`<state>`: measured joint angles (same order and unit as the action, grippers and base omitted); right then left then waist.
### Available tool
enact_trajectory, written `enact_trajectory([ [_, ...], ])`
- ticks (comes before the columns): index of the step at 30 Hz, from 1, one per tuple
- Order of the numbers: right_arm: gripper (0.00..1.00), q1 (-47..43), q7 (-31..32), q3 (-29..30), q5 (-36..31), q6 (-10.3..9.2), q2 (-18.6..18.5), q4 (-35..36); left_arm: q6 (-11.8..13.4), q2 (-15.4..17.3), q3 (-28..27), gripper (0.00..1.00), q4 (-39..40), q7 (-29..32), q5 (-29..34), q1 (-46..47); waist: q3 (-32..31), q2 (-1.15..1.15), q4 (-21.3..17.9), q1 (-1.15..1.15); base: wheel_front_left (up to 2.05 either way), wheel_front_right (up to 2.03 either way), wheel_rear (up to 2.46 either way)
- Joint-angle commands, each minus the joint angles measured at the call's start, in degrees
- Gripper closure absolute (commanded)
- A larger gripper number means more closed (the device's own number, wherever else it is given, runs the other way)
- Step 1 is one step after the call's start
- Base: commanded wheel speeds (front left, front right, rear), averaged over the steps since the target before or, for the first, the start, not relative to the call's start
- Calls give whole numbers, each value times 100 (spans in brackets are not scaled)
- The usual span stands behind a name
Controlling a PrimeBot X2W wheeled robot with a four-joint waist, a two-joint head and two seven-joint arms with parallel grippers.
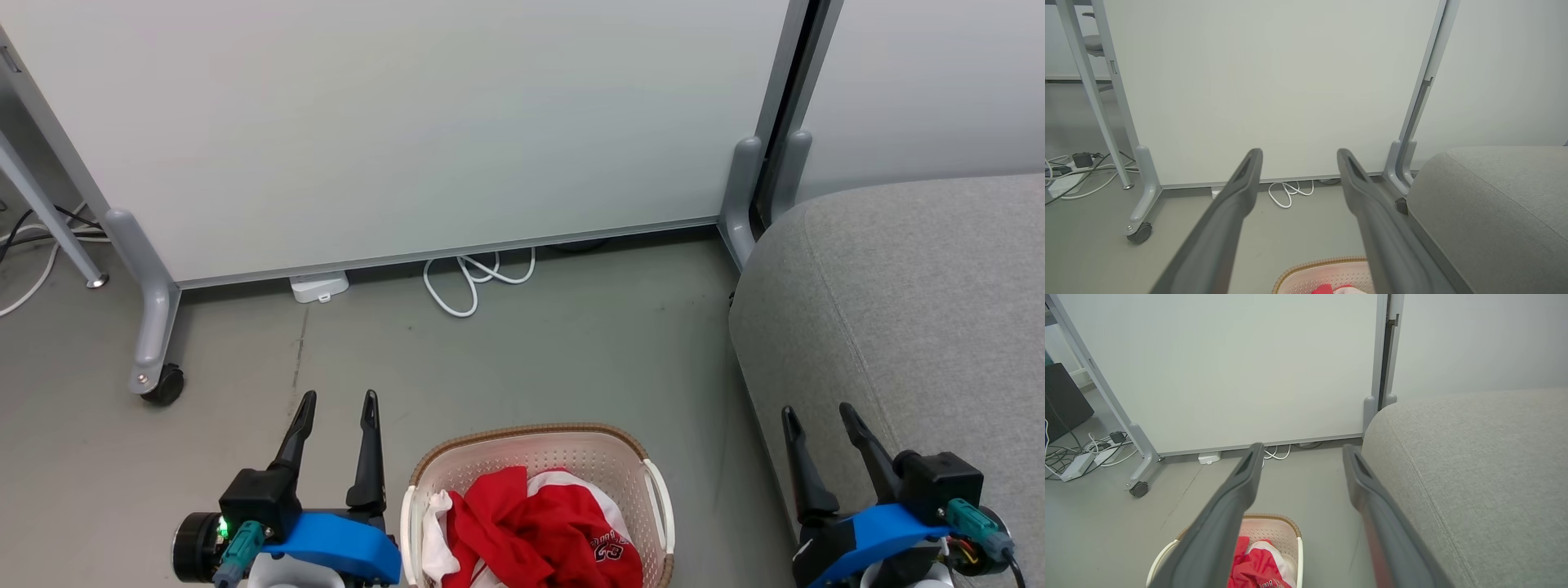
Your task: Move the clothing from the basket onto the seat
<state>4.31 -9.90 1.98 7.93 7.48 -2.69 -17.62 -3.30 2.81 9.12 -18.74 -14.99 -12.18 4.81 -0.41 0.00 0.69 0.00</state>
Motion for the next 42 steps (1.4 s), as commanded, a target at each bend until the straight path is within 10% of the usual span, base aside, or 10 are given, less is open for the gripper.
enact_trajectory([
  [1, 0, 37, -37, -2, -26, 3, -36, -15, 23, 14, 6, 0, -13, -30, -21, 33, -2, 0, 0, 0, 0, 0, 0],
  [42, 0, 2574, -534, -1511, 946, 3, -25, 202, 43, 737, 13, 0, -3301, 1126, -49, 2994, 4077, 0, -2011, 0, 0, 0, 0],
])
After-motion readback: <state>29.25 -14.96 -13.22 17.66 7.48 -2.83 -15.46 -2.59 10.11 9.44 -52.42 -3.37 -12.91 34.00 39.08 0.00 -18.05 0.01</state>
